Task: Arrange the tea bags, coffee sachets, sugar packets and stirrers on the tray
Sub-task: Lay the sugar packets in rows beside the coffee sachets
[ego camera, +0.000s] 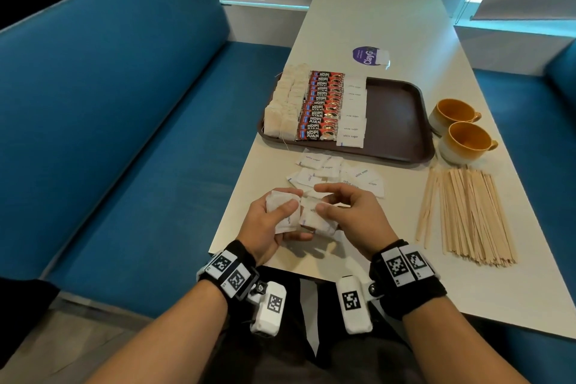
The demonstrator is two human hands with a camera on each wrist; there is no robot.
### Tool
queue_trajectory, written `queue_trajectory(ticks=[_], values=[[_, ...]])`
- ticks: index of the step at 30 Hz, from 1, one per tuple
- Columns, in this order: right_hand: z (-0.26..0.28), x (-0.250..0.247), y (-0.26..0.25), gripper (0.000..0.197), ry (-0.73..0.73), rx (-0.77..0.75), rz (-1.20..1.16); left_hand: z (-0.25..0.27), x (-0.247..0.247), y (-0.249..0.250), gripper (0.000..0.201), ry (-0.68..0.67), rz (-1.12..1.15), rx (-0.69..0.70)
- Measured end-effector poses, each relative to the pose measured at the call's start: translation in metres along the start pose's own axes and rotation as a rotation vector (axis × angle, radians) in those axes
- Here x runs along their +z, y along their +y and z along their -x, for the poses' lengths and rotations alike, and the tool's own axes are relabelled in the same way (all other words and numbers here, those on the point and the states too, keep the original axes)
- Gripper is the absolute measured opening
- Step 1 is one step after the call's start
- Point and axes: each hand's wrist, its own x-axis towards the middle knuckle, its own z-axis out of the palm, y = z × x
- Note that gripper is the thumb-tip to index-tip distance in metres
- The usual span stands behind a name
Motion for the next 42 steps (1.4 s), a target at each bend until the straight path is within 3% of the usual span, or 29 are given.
queue_trajectory(ticks=[7,13,16,22,26,31,42], values=[[0.000,0.005,0.000,0.021,0.116,-0.055,0.016,-0.003,-0.003,-0.006,0.047,-0.001,-0.025,0.047],[0.001,-0.007,-0.003,0.016,-0.017,-0.044,0.041,-0.004,-0.003,-0.007,0.046,0.040,-0.037,0.065],[-0.006,-0.015,-0.007,0.019,-0.004,-0.024,0.081,-0.006,-0.004,-0.009,0.040,0.049,-0.043,0.076],[-0.065,-0.056,-0.032,0.020,0.207,-0.119,0.078,-0.006,-0.006,-0.005,0.062,-0.013,0.022,0.066],[-0.118,-0.084,-0.041,0.020,0.281,-0.090,0.055,-0.008,-0.007,-0.006,0.065,0.000,-0.007,0.068],[-0.151,-0.095,-0.031,0.021,0.265,-0.006,0.236,-0.009,-0.008,-0.007,0.063,-0.004,0.015,0.055],[-0.164,-0.085,-0.034,0.008,0.240,0.088,0.648,-0.010,-0.012,-0.011,0.057,-0.022,0.009,0.040]])
